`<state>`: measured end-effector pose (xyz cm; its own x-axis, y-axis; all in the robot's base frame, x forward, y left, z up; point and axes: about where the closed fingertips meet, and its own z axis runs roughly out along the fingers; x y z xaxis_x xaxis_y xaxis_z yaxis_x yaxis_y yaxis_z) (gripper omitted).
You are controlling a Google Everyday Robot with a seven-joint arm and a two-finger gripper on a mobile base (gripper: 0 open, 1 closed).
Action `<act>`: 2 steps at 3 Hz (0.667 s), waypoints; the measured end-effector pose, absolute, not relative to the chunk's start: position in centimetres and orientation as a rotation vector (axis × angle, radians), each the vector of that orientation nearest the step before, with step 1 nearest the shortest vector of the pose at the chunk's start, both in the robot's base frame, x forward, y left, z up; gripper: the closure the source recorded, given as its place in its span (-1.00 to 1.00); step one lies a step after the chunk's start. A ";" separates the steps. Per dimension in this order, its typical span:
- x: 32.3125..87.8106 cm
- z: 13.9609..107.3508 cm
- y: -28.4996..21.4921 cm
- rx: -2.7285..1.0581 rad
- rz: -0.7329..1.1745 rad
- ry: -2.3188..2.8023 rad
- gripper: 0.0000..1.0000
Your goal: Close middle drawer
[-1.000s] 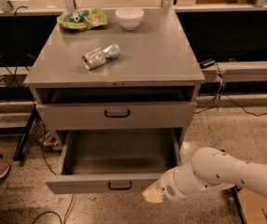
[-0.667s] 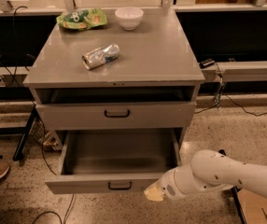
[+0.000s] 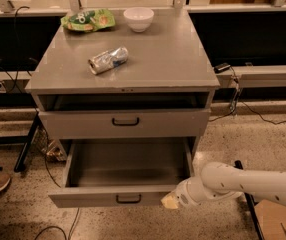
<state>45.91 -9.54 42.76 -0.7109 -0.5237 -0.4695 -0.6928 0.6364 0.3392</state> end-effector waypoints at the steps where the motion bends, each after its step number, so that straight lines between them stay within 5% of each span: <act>1: 47.2 40.6 -9.6 -0.976 0.715 2.546 1.00; 2: 47.2 40.6 -9.6 -0.976 0.715 2.545 1.00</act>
Offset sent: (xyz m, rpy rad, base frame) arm 0.0934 0.0207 -0.0358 0.0344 -0.1191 0.0205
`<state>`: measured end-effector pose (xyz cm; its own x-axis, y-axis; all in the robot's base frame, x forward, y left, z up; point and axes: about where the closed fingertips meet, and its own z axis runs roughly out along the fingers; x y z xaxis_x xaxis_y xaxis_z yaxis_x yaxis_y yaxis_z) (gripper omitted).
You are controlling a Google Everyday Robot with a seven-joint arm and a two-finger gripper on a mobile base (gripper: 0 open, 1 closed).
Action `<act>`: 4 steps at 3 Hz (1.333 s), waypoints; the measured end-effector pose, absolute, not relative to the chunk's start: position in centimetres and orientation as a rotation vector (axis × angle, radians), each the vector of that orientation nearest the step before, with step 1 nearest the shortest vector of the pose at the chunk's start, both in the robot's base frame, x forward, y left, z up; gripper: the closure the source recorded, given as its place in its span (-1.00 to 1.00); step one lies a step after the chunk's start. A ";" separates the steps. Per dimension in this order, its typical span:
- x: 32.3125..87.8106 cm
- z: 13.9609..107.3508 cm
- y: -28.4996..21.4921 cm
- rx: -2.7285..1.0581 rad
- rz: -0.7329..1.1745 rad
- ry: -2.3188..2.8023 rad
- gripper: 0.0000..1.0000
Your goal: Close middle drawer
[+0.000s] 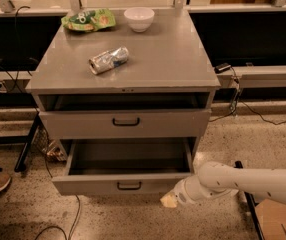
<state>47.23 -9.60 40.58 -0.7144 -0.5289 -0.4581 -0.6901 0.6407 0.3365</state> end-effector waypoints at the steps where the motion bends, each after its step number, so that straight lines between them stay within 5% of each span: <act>1: 52.7 40.3 -6.1 -1.059 0.723 2.428 1.00; 4: 59.4 41.3 -1.9 -1.149 0.705 2.274 1.00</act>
Offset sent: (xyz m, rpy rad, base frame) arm 0.1411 0.0920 0.0023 0.0919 -0.2189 0.1722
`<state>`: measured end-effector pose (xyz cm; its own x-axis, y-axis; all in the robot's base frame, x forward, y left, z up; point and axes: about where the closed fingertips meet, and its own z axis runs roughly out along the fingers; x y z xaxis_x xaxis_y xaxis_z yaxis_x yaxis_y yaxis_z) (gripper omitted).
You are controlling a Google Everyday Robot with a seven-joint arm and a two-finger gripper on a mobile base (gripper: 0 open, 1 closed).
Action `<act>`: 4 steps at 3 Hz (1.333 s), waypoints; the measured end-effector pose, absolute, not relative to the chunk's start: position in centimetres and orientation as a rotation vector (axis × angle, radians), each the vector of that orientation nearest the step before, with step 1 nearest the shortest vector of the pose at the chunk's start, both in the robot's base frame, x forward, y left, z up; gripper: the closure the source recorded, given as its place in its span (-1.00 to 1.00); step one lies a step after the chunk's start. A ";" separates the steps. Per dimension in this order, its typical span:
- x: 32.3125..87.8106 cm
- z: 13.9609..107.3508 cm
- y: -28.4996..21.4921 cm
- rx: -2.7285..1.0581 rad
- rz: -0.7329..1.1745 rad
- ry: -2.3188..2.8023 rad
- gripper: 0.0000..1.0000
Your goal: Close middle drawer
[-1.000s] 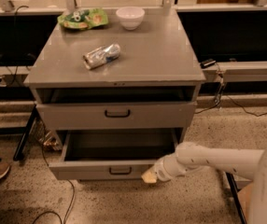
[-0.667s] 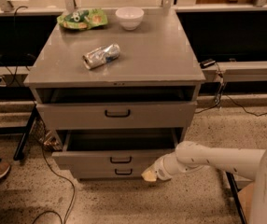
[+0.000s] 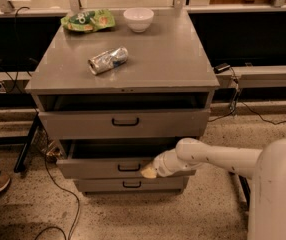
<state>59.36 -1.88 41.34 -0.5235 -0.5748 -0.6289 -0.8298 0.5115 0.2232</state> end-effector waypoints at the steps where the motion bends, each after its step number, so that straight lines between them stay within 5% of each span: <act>1: 59.7 41.4 -1.7 -1.152 0.703 2.266 1.00; 4: 60.7 43.6 -4.5 -1.092 0.616 2.203 1.00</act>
Offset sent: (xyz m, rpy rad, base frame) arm 0.0453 -0.0119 0.0318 0.0258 -0.1481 -0.0362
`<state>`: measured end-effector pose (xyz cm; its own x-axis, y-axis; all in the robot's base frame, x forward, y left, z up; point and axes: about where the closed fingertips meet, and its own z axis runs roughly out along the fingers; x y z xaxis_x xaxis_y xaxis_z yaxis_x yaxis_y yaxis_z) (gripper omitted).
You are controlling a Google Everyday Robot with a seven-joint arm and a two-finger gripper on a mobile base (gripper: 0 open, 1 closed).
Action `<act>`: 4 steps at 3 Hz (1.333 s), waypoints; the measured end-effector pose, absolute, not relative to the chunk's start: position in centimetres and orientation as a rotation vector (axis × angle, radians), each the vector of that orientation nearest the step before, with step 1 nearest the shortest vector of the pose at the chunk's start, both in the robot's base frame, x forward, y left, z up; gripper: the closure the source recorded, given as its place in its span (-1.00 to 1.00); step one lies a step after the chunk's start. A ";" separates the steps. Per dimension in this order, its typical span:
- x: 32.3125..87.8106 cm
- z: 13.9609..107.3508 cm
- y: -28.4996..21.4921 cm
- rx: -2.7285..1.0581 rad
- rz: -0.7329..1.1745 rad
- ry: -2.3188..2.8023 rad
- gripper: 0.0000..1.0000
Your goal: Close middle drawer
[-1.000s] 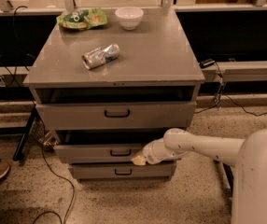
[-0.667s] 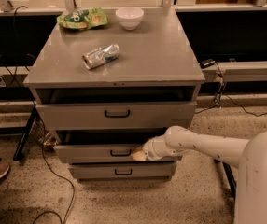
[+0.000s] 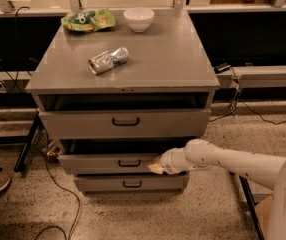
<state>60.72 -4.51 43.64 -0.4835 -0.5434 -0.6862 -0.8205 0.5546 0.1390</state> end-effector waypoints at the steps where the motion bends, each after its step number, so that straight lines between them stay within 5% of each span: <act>1: 58.7 42.6 -5.4 -1.079 0.618 2.239 1.00; 4: 61.3 41.2 -4.9 -1.062 0.595 2.270 1.00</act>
Offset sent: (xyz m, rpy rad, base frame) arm -0.0305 -0.0193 -0.0273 -0.0325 0.0590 -0.0672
